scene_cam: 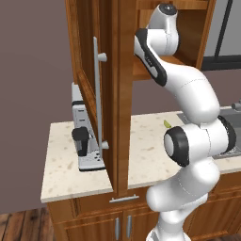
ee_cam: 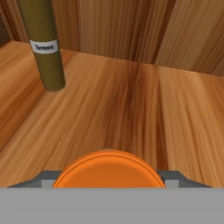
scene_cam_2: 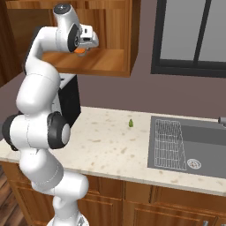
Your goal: Pick the jam and bar from the counter and place them in the cabinets closest to them.
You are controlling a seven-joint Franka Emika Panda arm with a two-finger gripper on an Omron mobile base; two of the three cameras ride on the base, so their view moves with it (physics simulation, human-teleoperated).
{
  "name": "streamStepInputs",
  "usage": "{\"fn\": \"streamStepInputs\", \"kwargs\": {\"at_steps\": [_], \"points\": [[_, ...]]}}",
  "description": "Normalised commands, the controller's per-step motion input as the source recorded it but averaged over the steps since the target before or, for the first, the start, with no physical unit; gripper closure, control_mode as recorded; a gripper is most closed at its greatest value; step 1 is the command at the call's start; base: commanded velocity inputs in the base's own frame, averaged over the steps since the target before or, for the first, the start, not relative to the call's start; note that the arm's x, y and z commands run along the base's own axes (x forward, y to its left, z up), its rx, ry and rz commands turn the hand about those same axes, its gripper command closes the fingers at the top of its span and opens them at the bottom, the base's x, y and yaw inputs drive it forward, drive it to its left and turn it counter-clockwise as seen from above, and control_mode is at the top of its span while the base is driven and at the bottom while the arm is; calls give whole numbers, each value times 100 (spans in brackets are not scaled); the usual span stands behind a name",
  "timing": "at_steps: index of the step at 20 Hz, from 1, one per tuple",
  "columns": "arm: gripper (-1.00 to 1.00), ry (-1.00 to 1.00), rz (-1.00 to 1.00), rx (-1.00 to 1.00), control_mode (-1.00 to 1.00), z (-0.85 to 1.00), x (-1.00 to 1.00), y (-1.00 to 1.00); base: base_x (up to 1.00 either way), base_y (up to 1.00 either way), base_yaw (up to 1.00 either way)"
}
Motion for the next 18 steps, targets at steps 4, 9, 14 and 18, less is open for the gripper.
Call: {"fn": "streamStepInputs", "kwargs": {"at_steps": [4,9,14,18], "points": [[-100,0,0,0,-100,0,1,0,0,0,0],[-100,-3,0,0,-100,6,-18,-4,0,0,0],[-100,-7,0,0,-100,12,-65,-7,0,0,0],[-100,-9,0,0,-100,4,-84,-10,0,0,0]]}}
